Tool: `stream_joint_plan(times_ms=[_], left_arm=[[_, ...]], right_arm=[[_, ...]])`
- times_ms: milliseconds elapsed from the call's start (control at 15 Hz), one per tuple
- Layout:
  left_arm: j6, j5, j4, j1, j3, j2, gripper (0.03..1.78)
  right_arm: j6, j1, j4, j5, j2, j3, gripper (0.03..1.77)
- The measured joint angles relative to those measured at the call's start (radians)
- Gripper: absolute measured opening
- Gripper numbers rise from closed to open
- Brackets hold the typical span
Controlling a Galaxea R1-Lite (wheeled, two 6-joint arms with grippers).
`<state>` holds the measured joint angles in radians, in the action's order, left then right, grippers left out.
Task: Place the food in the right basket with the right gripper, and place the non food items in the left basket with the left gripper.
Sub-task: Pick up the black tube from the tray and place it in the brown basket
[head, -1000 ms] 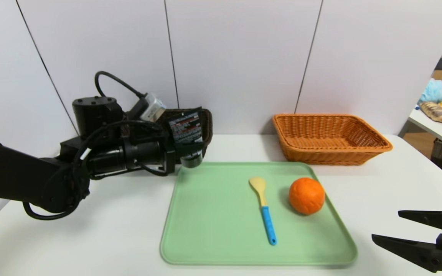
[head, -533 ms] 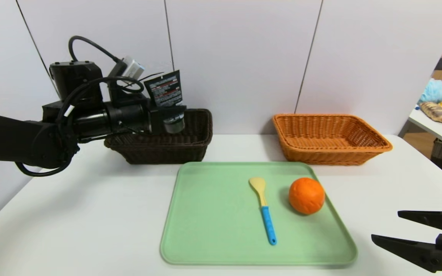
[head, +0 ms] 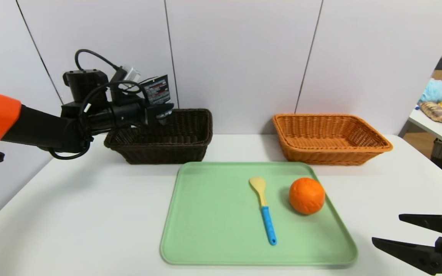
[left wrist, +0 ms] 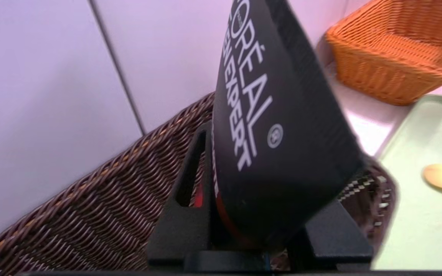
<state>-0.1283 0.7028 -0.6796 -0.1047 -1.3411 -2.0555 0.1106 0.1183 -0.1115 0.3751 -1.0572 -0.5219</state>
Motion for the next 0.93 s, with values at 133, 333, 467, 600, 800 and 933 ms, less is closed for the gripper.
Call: stream_joint_plan(times_ms=[133, 333, 467, 600, 800, 933], left_arm=[[0.000, -0.001, -0.003, 0.010, -0.036, -0.049, 0.51], [0.000, 0.000, -0.003, 0.016, -0.080, -0.104, 0.51], [0.000, 0.000, 0.001, 0.019, -0.096, -0.126, 0.51], [0.000, -0.009, 0.001, 0.024, -0.136, -0.159, 0.51], [-0.001, -0.025, 0.033, 0.027, -0.172, -0.188, 0.50], [-0.001, -0.025, 0.092, 0.027, -0.204, -0.195, 0.50]], right_arm=[[0.000, 0.000, 0.000, 0.000, 0.001, 0.000, 1.70], [0.001, -0.001, 0.000, -0.002, 0.002, 0.001, 1.70], [0.001, -0.001, 0.000, -0.002, 0.002, 0.000, 1.70], [0.001, -0.002, 0.000, -0.002, 0.002, 0.000, 1.70], [0.000, -0.007, -0.001, -0.001, 0.002, 0.000, 1.70], [0.000, -0.009, -0.001, -0.001, 0.002, 0.001, 1.70]])
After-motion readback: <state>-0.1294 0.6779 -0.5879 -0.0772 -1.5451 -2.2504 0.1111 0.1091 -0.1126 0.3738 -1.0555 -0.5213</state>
